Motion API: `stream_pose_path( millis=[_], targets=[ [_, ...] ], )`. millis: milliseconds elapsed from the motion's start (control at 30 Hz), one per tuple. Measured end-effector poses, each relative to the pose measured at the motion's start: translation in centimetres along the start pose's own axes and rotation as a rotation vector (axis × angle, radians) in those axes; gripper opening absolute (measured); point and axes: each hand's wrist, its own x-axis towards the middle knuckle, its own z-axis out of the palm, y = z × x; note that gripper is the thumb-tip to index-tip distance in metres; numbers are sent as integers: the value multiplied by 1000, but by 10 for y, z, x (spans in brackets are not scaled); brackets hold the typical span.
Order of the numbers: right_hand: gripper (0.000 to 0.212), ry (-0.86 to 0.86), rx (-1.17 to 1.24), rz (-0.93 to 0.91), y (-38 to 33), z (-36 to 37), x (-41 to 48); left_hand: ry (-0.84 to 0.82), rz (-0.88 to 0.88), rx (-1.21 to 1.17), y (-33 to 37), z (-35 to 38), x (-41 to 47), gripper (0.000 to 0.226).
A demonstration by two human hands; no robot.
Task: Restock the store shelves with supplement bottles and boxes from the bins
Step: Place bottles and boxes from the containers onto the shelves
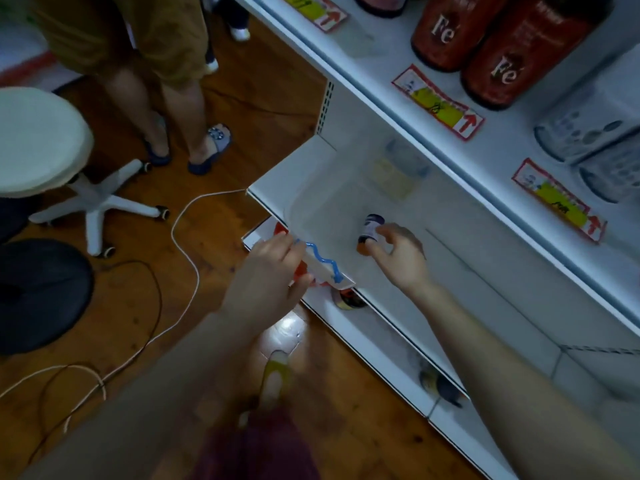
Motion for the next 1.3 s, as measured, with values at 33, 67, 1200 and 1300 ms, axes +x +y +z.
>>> stream_pose_path(
  millis=[33, 67, 1200, 1300],
  targets=[
    [35, -14, -6, 28, 4, 8, 10, -6, -12, -1, -8, 9, 8, 41],
    [40, -29, -3, 57, 8, 17, 21, -23, -26, -9, -16, 16, 17, 42],
    [49, -82, -8, 372, 54, 113, 117, -130, 86, -55, -78, 108, 98, 61],
    [38, -47, 69, 315, 33, 86, 83, -138, 116, -80, -76, 104, 98, 60]
  ],
)
